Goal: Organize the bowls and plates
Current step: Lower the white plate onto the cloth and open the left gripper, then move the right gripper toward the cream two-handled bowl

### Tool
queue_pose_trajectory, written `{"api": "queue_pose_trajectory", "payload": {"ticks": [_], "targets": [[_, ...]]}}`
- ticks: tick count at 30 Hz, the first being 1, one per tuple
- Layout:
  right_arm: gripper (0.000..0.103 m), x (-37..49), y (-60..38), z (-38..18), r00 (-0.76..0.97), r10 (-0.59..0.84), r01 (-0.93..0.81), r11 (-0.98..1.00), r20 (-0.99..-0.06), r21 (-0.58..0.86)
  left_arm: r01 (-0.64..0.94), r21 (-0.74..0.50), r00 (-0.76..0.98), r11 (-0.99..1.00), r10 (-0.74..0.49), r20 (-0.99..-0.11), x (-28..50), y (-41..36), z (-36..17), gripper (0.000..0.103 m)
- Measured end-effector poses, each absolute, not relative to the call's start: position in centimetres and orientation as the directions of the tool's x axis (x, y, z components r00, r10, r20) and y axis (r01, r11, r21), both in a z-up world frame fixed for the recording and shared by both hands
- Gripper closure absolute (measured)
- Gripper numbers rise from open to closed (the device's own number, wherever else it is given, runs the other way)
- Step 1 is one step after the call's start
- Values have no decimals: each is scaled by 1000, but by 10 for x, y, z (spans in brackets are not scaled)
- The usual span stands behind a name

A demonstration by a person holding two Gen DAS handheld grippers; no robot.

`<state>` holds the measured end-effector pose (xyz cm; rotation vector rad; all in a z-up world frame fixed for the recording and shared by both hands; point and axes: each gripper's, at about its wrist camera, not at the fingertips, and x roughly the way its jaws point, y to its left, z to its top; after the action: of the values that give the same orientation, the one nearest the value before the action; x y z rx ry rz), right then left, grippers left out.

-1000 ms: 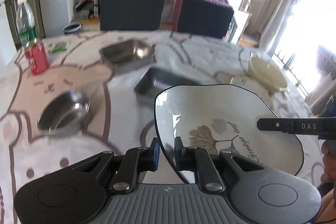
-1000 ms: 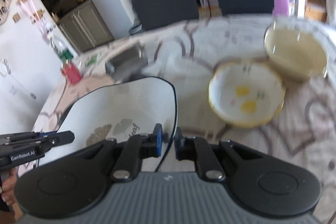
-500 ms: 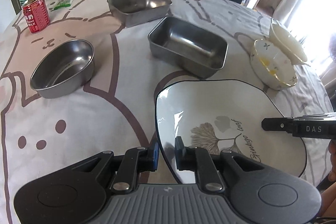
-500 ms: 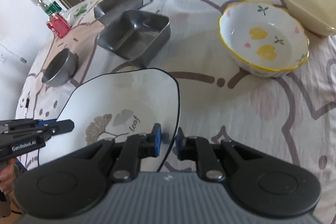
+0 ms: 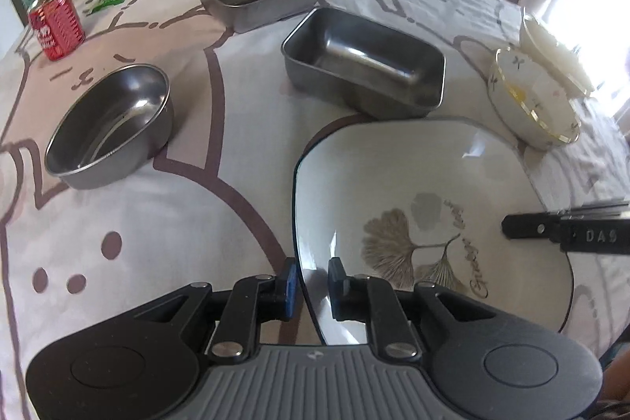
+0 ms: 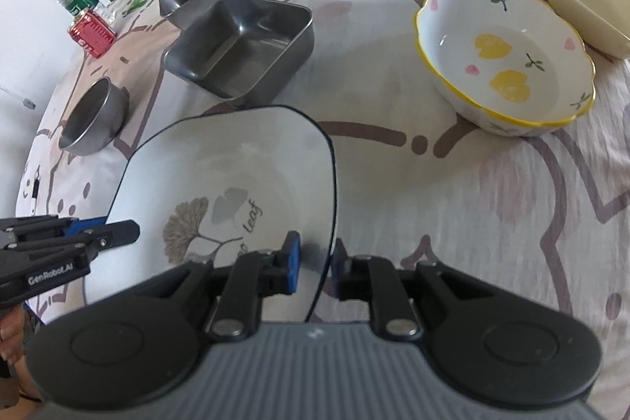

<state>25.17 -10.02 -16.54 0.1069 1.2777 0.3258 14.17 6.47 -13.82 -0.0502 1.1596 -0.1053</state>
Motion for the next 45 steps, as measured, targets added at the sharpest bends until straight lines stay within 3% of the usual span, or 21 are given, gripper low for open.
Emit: {"api": "queue_pose_trajectory", "payload": {"ticks": [5, 22, 25, 33, 40, 42, 44, 45], "targets": [[82, 255, -94, -169, 254, 275, -199, 953, -927, 228, 103, -43, 408, 994, -81, -909, 138, 58, -139, 86], [80, 256, -99, -174, 233, 273, -214, 951, -933, 225, 62, -125, 384, 990, -140, -913, 142, 70, -142, 83], [89, 255, -106, -174, 225, 306, -218, 941, -925, 258, 57, -128, 383, 990, -140, -913, 142, 69, -142, 83], [90, 248, -110, -170, 237, 311, -248, 935, -920, 253, 55, -128, 373, 990, -140, -917, 142, 70, -141, 83], [77, 248, -117, -171, 252, 304, -212, 944, -919, 254, 79, -122, 385, 989, -143, -912, 134, 68, -136, 52], [62, 245, -115, -171, 264, 284, -215, 949, -922, 231, 86, -121, 393, 989, -146, -908, 131, 66, -133, 41], [51, 241, -116, -170, 275, 277, -223, 950, -921, 219, 100, -115, 403, 988, -146, -903, 127, 62, -130, 26], [48, 239, -116, -169, 281, 279, -228, 949, -918, 219, 105, -111, 408, 988, -144, -901, 125, 60, -128, 24]]}}
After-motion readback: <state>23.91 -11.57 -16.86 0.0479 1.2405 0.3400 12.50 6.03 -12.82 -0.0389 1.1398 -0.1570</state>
